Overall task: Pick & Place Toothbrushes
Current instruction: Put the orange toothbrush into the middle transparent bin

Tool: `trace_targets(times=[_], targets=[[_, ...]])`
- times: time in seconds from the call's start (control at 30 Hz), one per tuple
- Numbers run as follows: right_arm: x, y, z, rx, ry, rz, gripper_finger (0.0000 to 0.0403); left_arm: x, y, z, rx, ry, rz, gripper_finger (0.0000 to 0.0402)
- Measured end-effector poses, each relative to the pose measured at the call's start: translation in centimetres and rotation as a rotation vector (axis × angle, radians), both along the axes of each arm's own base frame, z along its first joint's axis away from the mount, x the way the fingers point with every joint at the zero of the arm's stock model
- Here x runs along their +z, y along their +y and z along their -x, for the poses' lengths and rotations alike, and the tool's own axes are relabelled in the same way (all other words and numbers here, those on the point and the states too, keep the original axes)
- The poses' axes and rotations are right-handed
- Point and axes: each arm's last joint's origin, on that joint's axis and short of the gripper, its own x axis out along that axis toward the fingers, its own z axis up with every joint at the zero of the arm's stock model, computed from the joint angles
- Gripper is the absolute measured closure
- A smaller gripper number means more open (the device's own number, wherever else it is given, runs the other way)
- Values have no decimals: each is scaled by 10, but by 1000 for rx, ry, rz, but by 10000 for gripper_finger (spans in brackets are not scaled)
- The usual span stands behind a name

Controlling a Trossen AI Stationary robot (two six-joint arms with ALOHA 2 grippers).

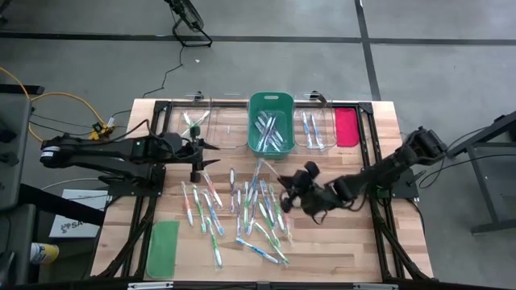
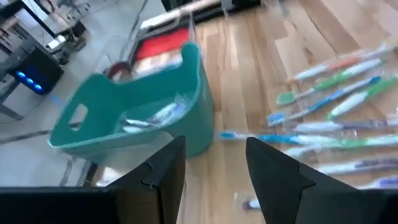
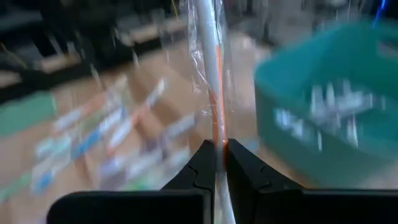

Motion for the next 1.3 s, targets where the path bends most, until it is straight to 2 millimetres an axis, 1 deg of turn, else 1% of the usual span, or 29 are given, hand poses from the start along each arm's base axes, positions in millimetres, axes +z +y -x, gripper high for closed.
trace_targets(times=[0.1, 0.2, 0.33, 0.43, 0.53, 0.77, 0.87, 1.03, 1.13, 1.3], targets=[[16, -13, -13, 22, -86, 75, 390, -1, 0, -7, 4, -61, 11, 239], [30, -26, -23, 76, -167, 134, 390, -6, 0, -14, 17, -107, 61, 239], [39, -41, -33, 176, -250, 179, 390, -10, -2, -27, -47, -191, 161, 239], [34, -51, -40, 222, -267, 166, 390, -11, -3, -38, -118, -233, 190, 239], [22, -56, -47, 238, -242, 137, 390, -13, -4, -46, -162, -263, 177, 239], [-4, -55, -61, 272, -230, 80, 390, -14, -4, -57, -187, -307, 90, 239], [-9, -54, -64, 275, -243, 76, 390, -14, -4, -57, -209, -297, -1, 239], [-8, -54, -64, 261, -275, 23, 389, -15, -4, -57, -250, -265, -174, 239], [-6, -56, -65, 232, -330, -59, 389, -15, -4, -57, -300, -230, -386, 239], [-7, -58, -65, 184, -390, -214, 389, -16, -4, -57, -389, -155, -823, 239]])
